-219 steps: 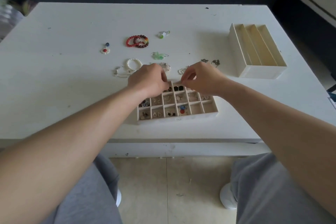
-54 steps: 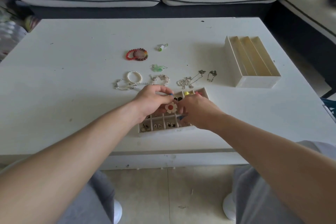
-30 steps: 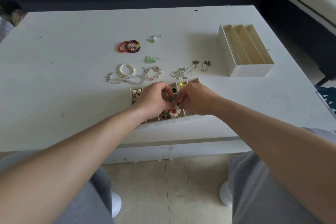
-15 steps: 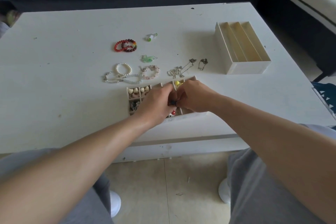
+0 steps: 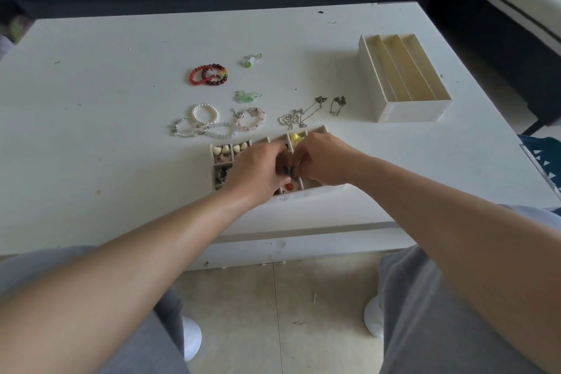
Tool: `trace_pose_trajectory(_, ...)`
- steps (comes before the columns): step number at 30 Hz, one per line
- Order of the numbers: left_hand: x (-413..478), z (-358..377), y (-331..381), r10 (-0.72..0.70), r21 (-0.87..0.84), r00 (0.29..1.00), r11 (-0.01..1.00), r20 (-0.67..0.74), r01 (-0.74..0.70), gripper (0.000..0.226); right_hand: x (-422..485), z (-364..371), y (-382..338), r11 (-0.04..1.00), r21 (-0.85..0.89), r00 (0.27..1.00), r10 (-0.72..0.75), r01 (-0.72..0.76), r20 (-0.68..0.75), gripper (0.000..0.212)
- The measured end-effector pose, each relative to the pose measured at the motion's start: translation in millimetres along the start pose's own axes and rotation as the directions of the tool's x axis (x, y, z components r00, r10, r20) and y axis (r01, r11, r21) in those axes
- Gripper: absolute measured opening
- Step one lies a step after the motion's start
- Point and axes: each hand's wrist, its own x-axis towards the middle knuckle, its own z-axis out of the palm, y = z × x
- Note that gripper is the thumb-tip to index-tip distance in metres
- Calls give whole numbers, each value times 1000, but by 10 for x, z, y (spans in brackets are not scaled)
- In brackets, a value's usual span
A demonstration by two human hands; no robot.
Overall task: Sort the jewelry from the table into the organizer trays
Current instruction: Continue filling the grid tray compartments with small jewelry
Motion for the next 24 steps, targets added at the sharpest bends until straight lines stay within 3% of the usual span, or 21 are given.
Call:
trace_pose_trajectory(4, 0, -40, 10, -71, -84, 997, 994, 40, 74, 19, 6, -23, 20, 1000, 7, 1000, -11, 11, -4, 18)
trace_pose_trajectory(13, -31, -17, 40, -74, -151, 996, 985, 46, 80, 20, -22, -21, 13, 998, 11, 998, -54, 54, 34, 6)
trace_pose_trajectory(18, -32, -5, 41, -81, -147, 995, 985, 62, 90, 22, -30, -20, 12, 998, -3, 997, -63, 63, 46, 10)
trace_pose_trajectory(24, -45, -49, 61, -56, -110, 997, 992, 47, 61, 8, -10, -18, 19, 997, -40, 996, -56, 59, 76, 20)
